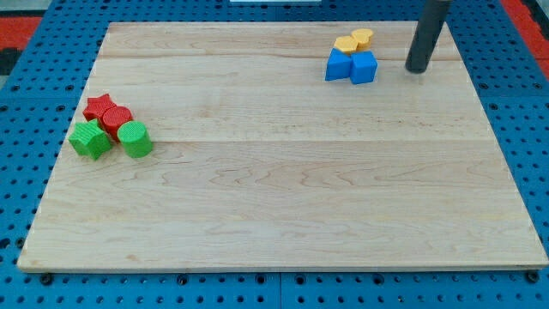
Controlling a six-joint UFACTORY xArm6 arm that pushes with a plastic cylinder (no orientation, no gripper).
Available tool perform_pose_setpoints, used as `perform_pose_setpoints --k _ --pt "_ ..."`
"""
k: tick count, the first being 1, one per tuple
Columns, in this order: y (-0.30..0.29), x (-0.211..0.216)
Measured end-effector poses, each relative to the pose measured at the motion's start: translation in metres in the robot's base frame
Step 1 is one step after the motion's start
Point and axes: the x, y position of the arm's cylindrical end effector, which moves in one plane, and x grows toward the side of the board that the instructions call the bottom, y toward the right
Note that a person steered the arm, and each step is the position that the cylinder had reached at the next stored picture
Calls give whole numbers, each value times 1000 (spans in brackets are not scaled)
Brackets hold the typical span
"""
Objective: Move the blue cube to the top left
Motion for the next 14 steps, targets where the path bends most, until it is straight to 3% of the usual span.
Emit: perform_pose_setpoints --k 1,2,3,4,5,7,9,10,12,14 --pt "-39 -25" --pt "-108 20" --pt "-109 74" --pt "-70 91" --pt "-118 94" --pt "-280 79" --pt "-406 -3" --pt "-407 34" --pt "-442 -11" --pt "-441 -19"
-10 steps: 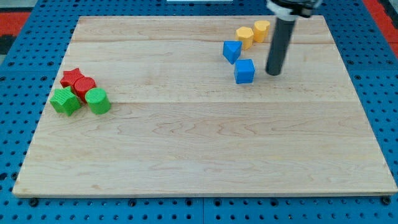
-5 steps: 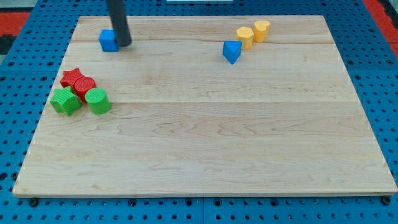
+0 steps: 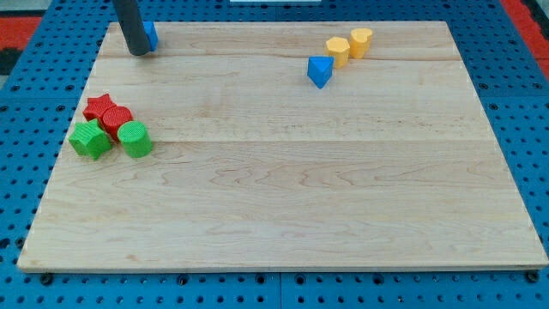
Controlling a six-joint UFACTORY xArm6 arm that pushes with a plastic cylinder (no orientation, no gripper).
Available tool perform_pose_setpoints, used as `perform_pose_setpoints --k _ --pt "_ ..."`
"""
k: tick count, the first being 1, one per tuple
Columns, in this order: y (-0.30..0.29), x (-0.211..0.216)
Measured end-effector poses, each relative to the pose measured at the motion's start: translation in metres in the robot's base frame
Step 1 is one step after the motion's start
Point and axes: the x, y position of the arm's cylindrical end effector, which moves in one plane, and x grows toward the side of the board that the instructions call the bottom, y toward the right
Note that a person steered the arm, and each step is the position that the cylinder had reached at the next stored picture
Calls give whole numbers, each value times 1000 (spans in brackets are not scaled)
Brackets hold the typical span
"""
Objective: Move the blue cube to the top left
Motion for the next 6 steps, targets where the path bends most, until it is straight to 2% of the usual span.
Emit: perform_pose_setpoints --k 1,2,3,4,5,6 --pt "0 0" --pt "19 18" --pt "122 77" --pt "216 89" --pt "344 111" --pt "429 109"
